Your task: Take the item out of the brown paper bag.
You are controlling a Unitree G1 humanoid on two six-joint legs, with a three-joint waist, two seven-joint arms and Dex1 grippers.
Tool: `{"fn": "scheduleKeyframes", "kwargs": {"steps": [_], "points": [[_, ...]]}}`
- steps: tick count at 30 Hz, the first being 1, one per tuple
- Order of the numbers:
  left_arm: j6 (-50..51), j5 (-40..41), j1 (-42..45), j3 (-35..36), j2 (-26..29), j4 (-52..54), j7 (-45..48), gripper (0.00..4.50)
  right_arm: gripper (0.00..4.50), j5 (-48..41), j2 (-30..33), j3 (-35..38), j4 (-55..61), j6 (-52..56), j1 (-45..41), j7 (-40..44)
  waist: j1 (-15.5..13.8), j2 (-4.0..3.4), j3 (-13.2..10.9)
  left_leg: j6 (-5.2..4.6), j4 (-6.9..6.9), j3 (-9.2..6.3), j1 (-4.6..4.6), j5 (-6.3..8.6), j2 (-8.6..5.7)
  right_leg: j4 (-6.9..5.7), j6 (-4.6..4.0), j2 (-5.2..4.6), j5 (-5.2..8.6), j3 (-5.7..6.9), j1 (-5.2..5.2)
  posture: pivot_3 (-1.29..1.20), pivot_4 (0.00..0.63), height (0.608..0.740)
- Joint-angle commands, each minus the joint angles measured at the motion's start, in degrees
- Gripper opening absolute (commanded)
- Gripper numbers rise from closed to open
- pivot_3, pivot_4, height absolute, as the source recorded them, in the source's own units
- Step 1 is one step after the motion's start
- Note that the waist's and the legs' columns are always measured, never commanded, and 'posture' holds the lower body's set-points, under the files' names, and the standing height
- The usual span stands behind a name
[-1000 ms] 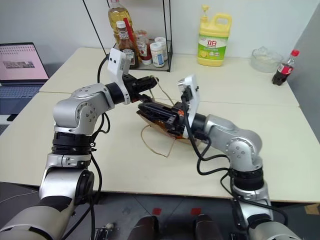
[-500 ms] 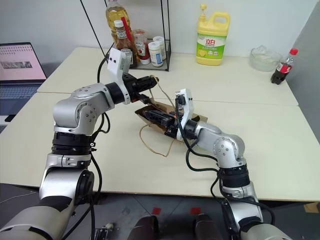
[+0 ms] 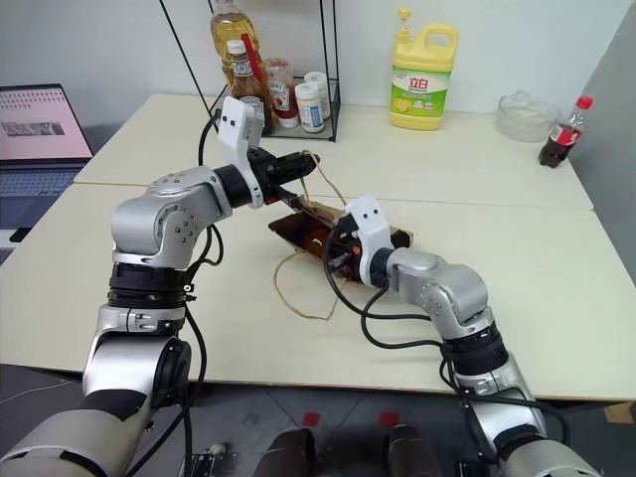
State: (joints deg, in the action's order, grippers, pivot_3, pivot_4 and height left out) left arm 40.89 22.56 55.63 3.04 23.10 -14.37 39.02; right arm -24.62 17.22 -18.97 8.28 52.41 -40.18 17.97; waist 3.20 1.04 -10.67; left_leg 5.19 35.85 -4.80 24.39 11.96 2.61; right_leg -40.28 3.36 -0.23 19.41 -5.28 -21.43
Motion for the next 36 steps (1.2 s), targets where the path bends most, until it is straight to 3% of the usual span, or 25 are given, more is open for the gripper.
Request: {"fn": "scheduleKeyframes", "kwargs": {"steps": [1,5,10,18,27,34,36], "points": [[-1.1,0.3,1.5,0.5,0.0,1.4,0.0,0.00,0.02,7.2,3.7,-5.8,2.2,-6.1,-0.8,4.4,0.0,0.00,0.0,0.00,0.00,0.00,0.00,0.00,0.00,0.01,0.00,0.00,0.00,0.00,0.01,0.00,0.150,0.740],[-1.2,0.1,1.4,0.5,-0.2,1.3,0.0,0.00,0.02,19.7,10.9,-13.1,0.6,-17.7,-1.3,8.7,-0.1,0.00,0.0,0.00,0.01,0.00,0.01,0.00,0.00,0.05,0.00,0.00,0.00,0.01,0.02,0.00,0.150,0.740],[-0.9,0.3,0.9,0.6,-0.2,2.0,-0.2,0.00,1.59,25.7,12.8,-14.2,0.0,-23.0,-1.5,12.5,-0.1,0.01,0.0,0.01,0.01,-0.01,0.01,0.00,0.00,0.08,0.01,0.00,0.00,0.01,0.05,0.00,0.150,0.740],[-1.0,0.3,1.0,0.5,-0.6,2.1,-0.5,0.00,4.34,33.7,10.7,-15.1,-4.5,-27.2,-3.4,16.6,-0.1,0.01,0.0,0.02,0.01,-0.02,0.01,-0.01,0.01,0.08,0.00,0.00,0.00,0.01,0.04,0.00,0.150,0.740],[-0.8,0.4,1.4,0.2,-1.4,2.5,-1.0,0.00,4.43,38.8,5.4,-16.0,-16.3,-32.5,-7.6,21.4,0.0,0.01,0.0,0.10,0.02,-0.03,0.01,-0.06,0.01,0.08,0.00,-0.01,0.00,0.03,0.06,0.00,0.150,0.740],[-0.4,0.4,0.5,0.4,-1.6,3.9,-1.4,0.00,4.43,43.2,5.2,-17.2,-22.0,-36.9,-8.4,24.7,0.0,0.01,0.0,0.11,0.02,-0.03,0.01,-0.07,0.01,0.08,0.00,-0.01,0.00,0.04,0.06,0.00,0.150,0.740],[-0.4,0.3,0.3,0.4,-1.4,4.2,-1.5,0.00,4.06,43.1,4.8,-16.5,-22.8,-37.3,-7.8,25.5,0.0,0.01,0.0,0.12,0.02,-0.03,0.00,-0.07,0.01,0.08,0.00,-0.01,0.00,0.03,0.07,0.00,0.150,0.740]]}}
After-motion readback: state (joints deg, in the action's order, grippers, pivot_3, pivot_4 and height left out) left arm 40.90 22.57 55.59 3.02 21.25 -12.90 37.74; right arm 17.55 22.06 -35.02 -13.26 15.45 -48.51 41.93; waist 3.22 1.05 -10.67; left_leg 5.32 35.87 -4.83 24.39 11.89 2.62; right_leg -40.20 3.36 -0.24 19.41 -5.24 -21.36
